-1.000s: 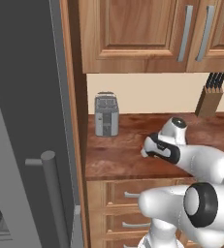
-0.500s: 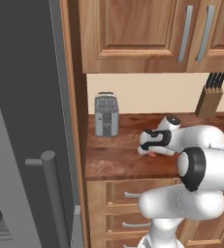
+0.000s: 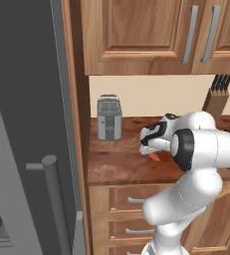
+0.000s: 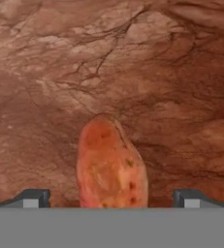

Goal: Place the liquor and beer on the top shelf of the fridge to keep them out of children's reach, and place the sweet potato on lower shelves for easy access.

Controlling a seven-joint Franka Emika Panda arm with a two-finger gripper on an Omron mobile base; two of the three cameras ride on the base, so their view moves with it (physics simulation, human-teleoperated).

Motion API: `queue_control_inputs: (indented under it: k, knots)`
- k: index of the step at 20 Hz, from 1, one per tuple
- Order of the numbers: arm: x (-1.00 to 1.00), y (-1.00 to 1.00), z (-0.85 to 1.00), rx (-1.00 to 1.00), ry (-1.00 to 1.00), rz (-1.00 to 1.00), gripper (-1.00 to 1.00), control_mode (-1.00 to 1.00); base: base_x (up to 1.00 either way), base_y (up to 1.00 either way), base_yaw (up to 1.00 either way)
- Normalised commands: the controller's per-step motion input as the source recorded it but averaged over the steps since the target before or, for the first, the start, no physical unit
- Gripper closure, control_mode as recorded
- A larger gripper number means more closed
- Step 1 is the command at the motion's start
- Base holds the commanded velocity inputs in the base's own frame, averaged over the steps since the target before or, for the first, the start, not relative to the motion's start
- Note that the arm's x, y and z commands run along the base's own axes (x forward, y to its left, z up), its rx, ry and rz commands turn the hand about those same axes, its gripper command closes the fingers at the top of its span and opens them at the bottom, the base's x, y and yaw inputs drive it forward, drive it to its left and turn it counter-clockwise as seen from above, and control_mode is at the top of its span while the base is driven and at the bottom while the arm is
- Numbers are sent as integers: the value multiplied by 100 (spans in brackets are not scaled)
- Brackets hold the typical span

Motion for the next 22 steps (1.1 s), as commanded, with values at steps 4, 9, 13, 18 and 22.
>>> queue_control_inputs:
  k: [4,9,13,18,22]
  knots:
    - [24,-8,-33,0,9,0,-100,-100,0,0,0]
    - [17,-3,-42,0,9,0,-100,-100,0,0,0]
    - [4,0,-50,0,8,0,100,-100,0,0,0]
    - [-30,-1,-39,0,3,8,100,-100,0,0,0]
    - [-83,-3,-9,0,-4,11,100,-100,0,0,0]
